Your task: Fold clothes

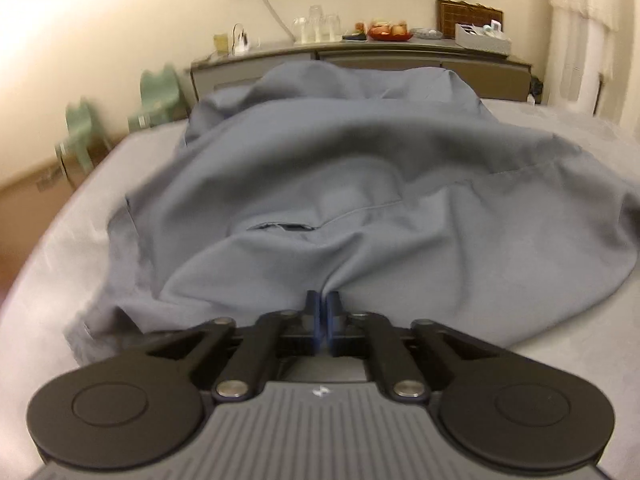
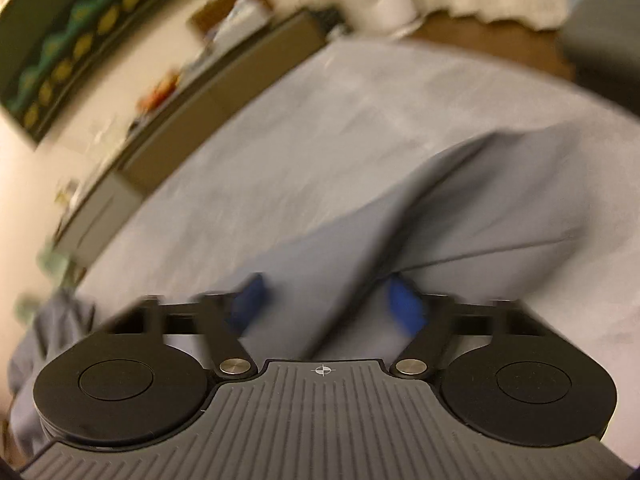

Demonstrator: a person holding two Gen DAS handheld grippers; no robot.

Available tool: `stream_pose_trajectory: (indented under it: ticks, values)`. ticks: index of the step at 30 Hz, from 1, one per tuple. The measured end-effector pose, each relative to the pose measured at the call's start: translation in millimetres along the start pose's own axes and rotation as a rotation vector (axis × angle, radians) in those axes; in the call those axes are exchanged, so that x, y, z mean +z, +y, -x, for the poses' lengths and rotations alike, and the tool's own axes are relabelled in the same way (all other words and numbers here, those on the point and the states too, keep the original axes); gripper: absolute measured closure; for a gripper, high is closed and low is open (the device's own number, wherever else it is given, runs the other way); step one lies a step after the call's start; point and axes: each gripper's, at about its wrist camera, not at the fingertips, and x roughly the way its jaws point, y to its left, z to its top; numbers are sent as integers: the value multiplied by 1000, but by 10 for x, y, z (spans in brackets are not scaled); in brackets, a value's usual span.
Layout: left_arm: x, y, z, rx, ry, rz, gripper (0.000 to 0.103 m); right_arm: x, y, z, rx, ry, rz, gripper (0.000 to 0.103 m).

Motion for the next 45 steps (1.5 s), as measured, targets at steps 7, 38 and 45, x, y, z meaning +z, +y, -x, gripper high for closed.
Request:
stream_pose_trajectory:
  ticks: [7,38,45]
  values:
    - [-244,188,538,-8,-68,35,101,60,200,754,278,-312,180,100]
    - [1185,1012,-544,-34,-111,146,22,-362,2704,-482,309,50,544,13]
    - [1363,1115,-550,-1,-184,164,20,-604,3302,-1784,395,384,585,79]
